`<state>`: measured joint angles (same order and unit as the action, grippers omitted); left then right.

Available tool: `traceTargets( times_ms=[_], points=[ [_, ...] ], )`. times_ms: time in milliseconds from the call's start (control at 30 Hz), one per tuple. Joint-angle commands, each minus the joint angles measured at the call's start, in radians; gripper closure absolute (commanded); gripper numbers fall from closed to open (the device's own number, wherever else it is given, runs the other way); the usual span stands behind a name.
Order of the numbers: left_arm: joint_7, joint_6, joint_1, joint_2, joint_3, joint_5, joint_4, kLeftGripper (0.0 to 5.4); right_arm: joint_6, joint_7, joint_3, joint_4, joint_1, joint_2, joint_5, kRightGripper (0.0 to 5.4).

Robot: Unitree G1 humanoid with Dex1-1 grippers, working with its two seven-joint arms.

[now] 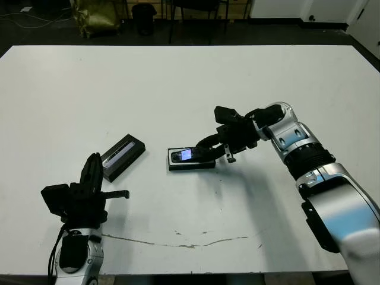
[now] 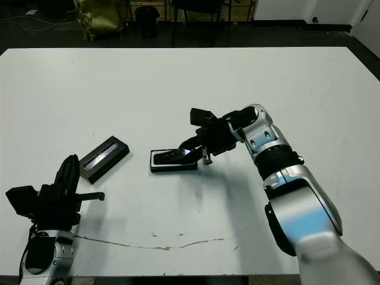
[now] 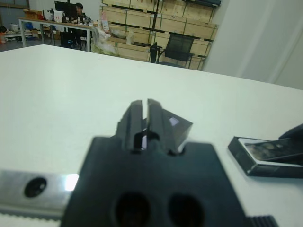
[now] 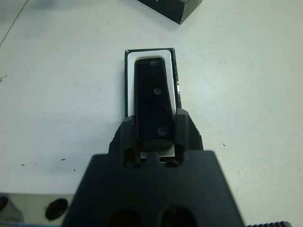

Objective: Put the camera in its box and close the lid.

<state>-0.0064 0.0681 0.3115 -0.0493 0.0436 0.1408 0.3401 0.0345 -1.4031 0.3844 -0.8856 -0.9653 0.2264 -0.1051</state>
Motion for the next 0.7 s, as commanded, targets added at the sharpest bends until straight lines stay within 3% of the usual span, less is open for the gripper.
traceTargets(
  times_ms=[33,133,267,467,700],
  points=[
    [0.009,-0.023,0.015,-0.002,0.0,-0.007,0.002,5.4,-0.007,0.005,0.044,0.007,0.044,-0.039,-0.029,5.01],
    [0.008,0.002,0.013,0.0,0.001,-0.016,-0.012,5.4,-0.008,-0.026,0.049,0.002,0.038,-0.044,-0.02,5.01],
    [0.0,0.0,0.014,0.002,0.004,-0.007,-0.012,5.4,0.073,-0.017,0.038,-0.006,0.033,-0.028,-0.016,5.01],
    [0.006,-0.009,0.017,0.0,0.005,-0.015,-0.008,5.4,0.12,-0.016,0.025,-0.013,0.003,0.005,-0.02,3.72],
    [0.01,-0.008,0.018,-0.003,0.002,-0.019,-0.009,5.4,0.086,0.024,-0.009,-0.028,-0.01,0.031,-0.017,2.19]
  ],
)
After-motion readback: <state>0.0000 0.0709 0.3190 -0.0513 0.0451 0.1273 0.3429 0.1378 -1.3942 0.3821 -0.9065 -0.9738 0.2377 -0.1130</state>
